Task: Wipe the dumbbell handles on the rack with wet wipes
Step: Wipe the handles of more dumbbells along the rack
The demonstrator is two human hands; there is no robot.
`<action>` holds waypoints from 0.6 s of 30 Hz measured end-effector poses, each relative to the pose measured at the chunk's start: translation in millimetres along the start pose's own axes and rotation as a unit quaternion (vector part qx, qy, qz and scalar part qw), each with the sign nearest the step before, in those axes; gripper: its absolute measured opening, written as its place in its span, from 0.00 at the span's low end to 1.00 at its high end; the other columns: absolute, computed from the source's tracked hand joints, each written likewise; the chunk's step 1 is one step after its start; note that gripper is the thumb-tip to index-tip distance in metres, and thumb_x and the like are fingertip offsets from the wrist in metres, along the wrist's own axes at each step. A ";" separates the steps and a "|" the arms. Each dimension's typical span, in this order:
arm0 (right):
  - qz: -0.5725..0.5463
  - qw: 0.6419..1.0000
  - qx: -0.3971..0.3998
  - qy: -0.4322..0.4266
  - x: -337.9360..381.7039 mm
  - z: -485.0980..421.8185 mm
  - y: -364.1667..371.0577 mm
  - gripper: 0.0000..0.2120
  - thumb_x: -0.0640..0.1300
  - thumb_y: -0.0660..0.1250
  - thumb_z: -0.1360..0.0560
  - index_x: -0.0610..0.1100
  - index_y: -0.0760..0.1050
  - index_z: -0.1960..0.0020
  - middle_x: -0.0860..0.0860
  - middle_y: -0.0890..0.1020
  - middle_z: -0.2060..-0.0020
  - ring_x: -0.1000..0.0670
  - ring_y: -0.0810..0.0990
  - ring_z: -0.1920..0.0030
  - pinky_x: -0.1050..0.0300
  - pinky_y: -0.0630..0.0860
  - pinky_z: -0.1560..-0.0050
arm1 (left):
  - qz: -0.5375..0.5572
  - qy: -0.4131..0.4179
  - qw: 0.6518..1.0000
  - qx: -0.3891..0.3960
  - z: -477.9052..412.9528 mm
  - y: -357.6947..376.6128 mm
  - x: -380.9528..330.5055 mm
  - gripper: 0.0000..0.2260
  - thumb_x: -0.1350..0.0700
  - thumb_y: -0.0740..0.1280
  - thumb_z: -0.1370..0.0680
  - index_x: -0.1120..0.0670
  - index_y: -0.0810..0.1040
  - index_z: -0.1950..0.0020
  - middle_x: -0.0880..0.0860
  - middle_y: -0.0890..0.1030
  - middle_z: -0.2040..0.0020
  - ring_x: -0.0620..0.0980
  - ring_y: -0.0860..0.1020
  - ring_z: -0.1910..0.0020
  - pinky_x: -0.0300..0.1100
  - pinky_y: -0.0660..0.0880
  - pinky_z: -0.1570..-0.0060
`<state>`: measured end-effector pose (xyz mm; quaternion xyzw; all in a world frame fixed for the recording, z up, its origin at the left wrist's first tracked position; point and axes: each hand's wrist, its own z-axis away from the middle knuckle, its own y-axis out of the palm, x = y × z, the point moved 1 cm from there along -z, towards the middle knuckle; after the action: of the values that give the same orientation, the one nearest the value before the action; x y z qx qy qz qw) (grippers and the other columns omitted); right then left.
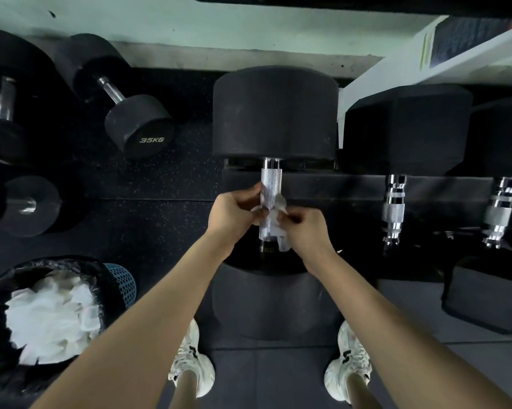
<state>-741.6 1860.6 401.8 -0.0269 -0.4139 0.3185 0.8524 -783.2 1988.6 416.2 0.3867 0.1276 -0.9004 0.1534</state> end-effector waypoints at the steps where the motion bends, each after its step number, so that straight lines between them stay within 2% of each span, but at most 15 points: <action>1: 0.038 0.999 0.012 -0.009 0.6 0.2 -4.1 0.12 0.46 0.69 0.26 0.43 0.78 0.67 0.46 0.81 0.69 0.50 0.78 0.66 0.55 0.74 0.64 | 0.017 -0.005 1.000 0.007 2.5 -0.3 -1.6 0.22 0.69 0.73 0.31 0.53 0.79 0.40 0.41 0.82 0.55 0.37 0.80 0.53 0.33 0.76 0.49; 3: 0.101 0.994 0.017 -0.035 11.1 -1.1 -14.2 0.13 0.42 0.69 0.26 0.45 0.77 0.69 0.45 0.79 0.71 0.51 0.77 0.69 0.61 0.71 0.68 | 0.044 -0.013 0.999 0.016 7.7 -3.5 -4.2 0.23 0.71 0.72 0.31 0.54 0.78 0.40 0.44 0.82 0.55 0.36 0.80 0.57 0.29 0.76 0.55; 4: 0.111 0.993 0.005 -0.045 17.6 0.2 -18.7 0.12 0.40 0.68 0.25 0.44 0.78 0.68 0.44 0.79 0.72 0.52 0.76 0.70 0.63 0.70 0.70 | 0.051 -0.017 0.998 0.011 10.4 -6.4 -4.9 0.22 0.71 0.72 0.31 0.55 0.78 0.40 0.46 0.82 0.54 0.37 0.81 0.57 0.29 0.76 0.55; 6: 0.082 0.994 -0.020 -0.067 27.7 9.6 -23.0 0.07 0.40 0.68 0.25 0.41 0.82 0.60 0.46 0.81 0.69 0.54 0.78 0.66 0.61 0.73 0.66 | 0.065 -0.024 0.997 -0.015 15.5 -15.7 -3.7 0.20 0.69 0.71 0.29 0.54 0.78 0.40 0.49 0.83 0.51 0.42 0.81 0.52 0.34 0.75 0.47; 7: 0.059 0.995 -0.023 -0.073 31.1 17.0 -22.2 0.05 0.40 0.69 0.26 0.43 0.83 0.55 0.50 0.83 0.67 0.56 0.80 0.63 0.60 0.75 0.62 | 0.082 -0.030 0.996 -0.028 18.8 -20.7 -2.8 0.19 0.67 0.71 0.29 0.52 0.79 0.41 0.50 0.83 0.50 0.44 0.81 0.50 0.37 0.74 0.45; 9: 0.009 0.997 -0.027 -0.076 37.6 33.8 -16.1 0.07 0.39 0.70 0.27 0.47 0.83 0.50 0.57 0.83 0.64 0.59 0.83 0.61 0.64 0.77 0.59 | 0.122 -0.033 0.991 -0.034 27.0 -29.5 -2.2 0.15 0.62 0.72 0.28 0.48 0.80 0.44 0.49 0.83 0.50 0.45 0.81 0.50 0.39 0.75 0.44; 12: -0.053 0.996 -0.059 -0.047 46.6 42.7 -1.1 0.09 0.39 0.73 0.30 0.45 0.79 0.50 0.52 0.84 0.62 0.58 0.82 0.65 0.71 0.74 0.67 | 0.152 0.012 0.988 -0.032 42.7 -38.4 -4.4 0.14 0.61 0.72 0.28 0.49 0.80 0.45 0.47 0.83 0.52 0.38 0.81 0.54 0.33 0.75 0.49; 14: -0.044 0.995 -0.082 -0.027 54.6 43.3 9.4 0.09 0.41 0.75 0.31 0.41 0.77 0.54 0.48 0.83 0.63 0.56 0.80 0.68 0.69 0.74 0.71 | 0.146 0.058 0.987 -0.037 51.7 -41.5 -4.2 0.13 0.62 0.72 0.28 0.51 0.81 0.45 0.48 0.83 0.54 0.37 0.81 0.56 0.31 0.76 0.52; 15: -0.040 0.996 -0.083 -0.011 57.6 42.7 14.1 0.08 0.42 0.75 0.31 0.41 0.78 0.56 0.47 0.83 0.64 0.55 0.80 0.68 0.67 0.75 0.71 | 0.127 0.073 0.989 -0.035 54.2 -41.8 -2.4 0.13 0.62 0.72 0.28 0.51 0.81 0.46 0.48 0.83 0.52 0.39 0.81 0.53 0.33 0.77 0.51; 18: -0.088 0.994 -0.040 0.053 62.1 38.3 22.0 0.03 0.40 0.73 0.29 0.42 0.80 0.59 0.44 0.84 0.61 0.52 0.82 0.63 0.57 0.81 0.57 | 0.033 0.086 0.995 -0.042 49.4 -39.4 7.2 0.14 0.58 0.73 0.28 0.45 0.80 0.45 0.49 0.82 0.48 0.45 0.80 0.48 0.41 0.76 0.44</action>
<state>-752.5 1904.9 462.9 -0.0407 -0.3814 0.2235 0.8960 -835.2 2006.4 448.4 0.4597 0.1656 -0.8522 0.1872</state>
